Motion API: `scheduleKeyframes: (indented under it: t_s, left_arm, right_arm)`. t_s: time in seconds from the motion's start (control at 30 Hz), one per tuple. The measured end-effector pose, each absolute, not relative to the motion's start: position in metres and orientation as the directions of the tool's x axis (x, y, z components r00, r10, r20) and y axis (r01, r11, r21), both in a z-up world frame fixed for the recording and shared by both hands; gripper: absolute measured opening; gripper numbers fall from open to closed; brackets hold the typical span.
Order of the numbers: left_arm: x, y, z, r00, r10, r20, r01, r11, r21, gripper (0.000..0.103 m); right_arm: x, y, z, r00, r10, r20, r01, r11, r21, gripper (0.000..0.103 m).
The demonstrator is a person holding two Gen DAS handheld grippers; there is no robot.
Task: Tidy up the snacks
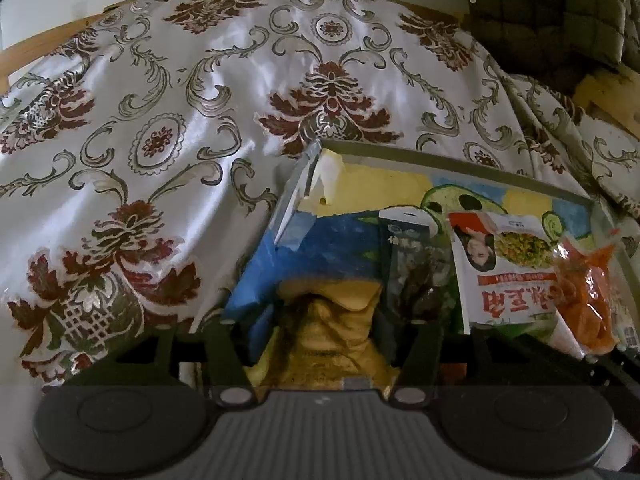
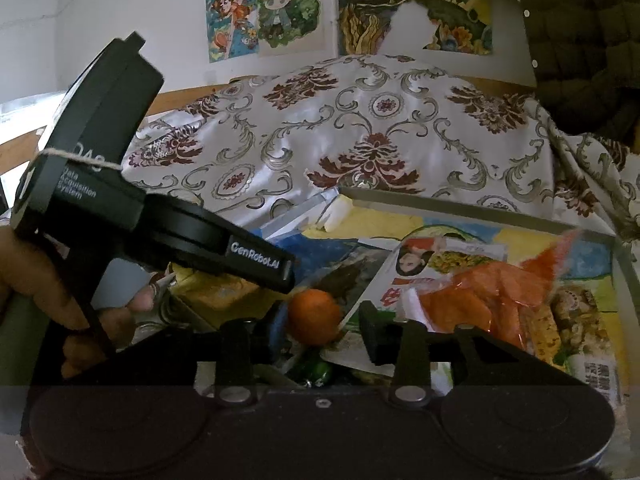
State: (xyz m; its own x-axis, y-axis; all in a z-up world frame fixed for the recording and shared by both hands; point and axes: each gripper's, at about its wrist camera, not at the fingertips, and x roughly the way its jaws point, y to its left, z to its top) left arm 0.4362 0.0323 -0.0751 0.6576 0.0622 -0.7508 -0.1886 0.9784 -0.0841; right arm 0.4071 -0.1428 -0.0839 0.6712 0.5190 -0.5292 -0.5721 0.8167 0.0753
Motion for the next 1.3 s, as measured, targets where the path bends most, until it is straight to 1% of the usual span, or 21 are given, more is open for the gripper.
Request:
scheduleKeyframes:
  t_s: [0.07,0.1,0.17,0.23,0.27,0.33,0.43,0.47,0.57,0.7,0.77,0.87,0.97,1.13,1.3]
  left_arm:
    - [0.432,0.034,-0.072,0.666,0.049,-0.744,-0.184,0.978,-0.1,0.071]
    - [0.429,0.034,-0.07,0.675,0.045,-0.737,-0.183,0.977,-0.108,0.072]
    - [0.422,0.035,-0.065,0.69,0.04,-0.722,-0.185,0.975,-0.123,0.08]
    - [0.413,0.037,-0.06,0.71,0.04,-0.703,-0.195,0.97,-0.142,0.084]
    - [0.409,0.038,-0.057,0.719,0.044,-0.693,-0.202,0.968,-0.149,0.085]
    - [0.397,0.041,-0.051,0.748,0.066,-0.661,-0.225,0.961,-0.159,0.086]
    - [0.375,0.047,-0.041,0.792,0.121,-0.599,-0.286,0.94,-0.188,0.097]
    - [0.368,0.049,-0.038,0.801,0.138,-0.583,-0.306,0.931,-0.199,0.098]
    - [0.351,0.054,-0.03,0.811,0.169,-0.561,-0.338,0.917,-0.213,0.098]
    - [0.327,0.053,-0.02,0.825,0.21,-0.524,-0.351,0.918,-0.185,0.1]
    - [0.314,0.051,-0.016,0.83,0.229,-0.508,-0.358,0.918,-0.171,0.101]
    - [0.295,0.044,-0.01,0.837,0.274,-0.474,-0.368,0.922,-0.117,0.102]
    - [0.276,0.038,-0.005,0.844,0.297,-0.447,-0.365,0.928,-0.071,0.102]
    - [0.241,0.029,-0.001,0.842,0.31,-0.442,-0.374,0.925,-0.064,0.102]
    - [0.208,0.014,-0.003,0.836,0.338,-0.433,-0.383,0.924,-0.017,0.103]
  right_arm:
    - [0.405,-0.146,-0.08,0.677,0.521,-0.52,-0.57,0.818,0.079,0.055]
    - [0.403,-0.147,-0.079,0.681,0.521,-0.515,-0.568,0.82,0.079,0.057]
    - [0.397,-0.151,-0.074,0.693,0.519,-0.5,-0.563,0.823,0.073,0.063]
    - [0.392,-0.155,-0.07,0.701,0.52,-0.488,-0.559,0.826,0.077,0.066]
    - [0.389,-0.158,-0.067,0.707,0.52,-0.479,-0.555,0.828,0.079,0.071]
    - [0.382,-0.162,-0.061,0.725,0.511,-0.462,-0.543,0.837,0.075,0.076]
    - [0.373,-0.169,-0.054,0.743,0.496,-0.45,-0.523,0.849,0.073,0.08]
    - [0.369,-0.172,-0.051,0.751,0.486,-0.447,-0.513,0.856,0.07,0.082]
    - [0.358,-0.179,-0.044,0.771,0.466,-0.434,-0.486,0.871,0.073,0.084]
    - [0.344,-0.188,-0.034,0.796,0.443,-0.414,-0.45,0.889,0.085,0.089]
    - [0.335,-0.193,-0.028,0.81,0.429,-0.4,-0.431,0.898,0.09,0.095]
    - [0.321,-0.202,-0.02,0.826,0.417,-0.379,-0.406,0.907,0.111,0.101]
    - [0.307,-0.212,-0.015,0.836,0.401,-0.375,-0.387,0.915,0.117,0.102]
    - [0.278,-0.229,-0.007,0.846,0.379,-0.375,-0.355,0.925,0.133,0.102]
    - [0.247,-0.243,-0.003,0.856,0.361,-0.37,-0.333,0.933,0.14,0.102]
